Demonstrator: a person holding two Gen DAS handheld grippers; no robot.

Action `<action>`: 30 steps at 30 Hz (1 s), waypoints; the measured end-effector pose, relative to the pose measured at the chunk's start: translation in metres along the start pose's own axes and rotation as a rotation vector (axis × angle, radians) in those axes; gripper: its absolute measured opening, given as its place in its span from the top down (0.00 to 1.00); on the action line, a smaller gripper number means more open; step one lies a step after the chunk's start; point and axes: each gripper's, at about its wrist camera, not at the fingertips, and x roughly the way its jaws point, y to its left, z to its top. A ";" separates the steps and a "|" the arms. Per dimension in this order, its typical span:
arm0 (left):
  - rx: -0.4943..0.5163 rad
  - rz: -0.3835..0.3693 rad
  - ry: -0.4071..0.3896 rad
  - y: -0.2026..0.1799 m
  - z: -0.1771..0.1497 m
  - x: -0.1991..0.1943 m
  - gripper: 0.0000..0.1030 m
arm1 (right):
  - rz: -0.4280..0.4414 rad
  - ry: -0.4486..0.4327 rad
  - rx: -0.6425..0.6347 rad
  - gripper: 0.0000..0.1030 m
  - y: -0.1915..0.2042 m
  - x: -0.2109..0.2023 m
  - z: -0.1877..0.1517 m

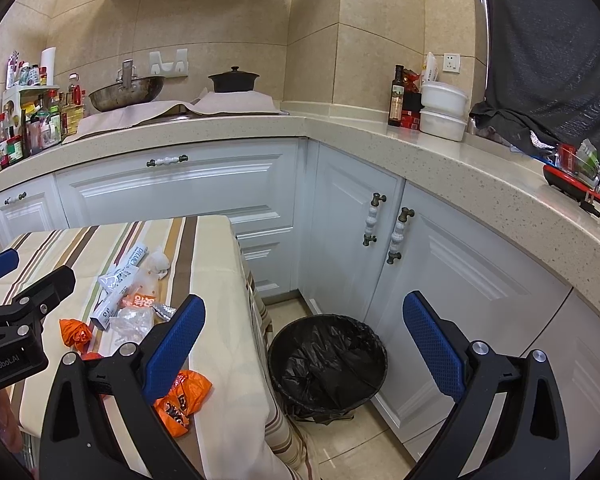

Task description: Collect trash

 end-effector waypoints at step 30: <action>0.000 -0.002 0.003 -0.001 0.000 0.000 0.04 | -0.002 0.002 -0.001 0.06 -0.002 0.001 -0.002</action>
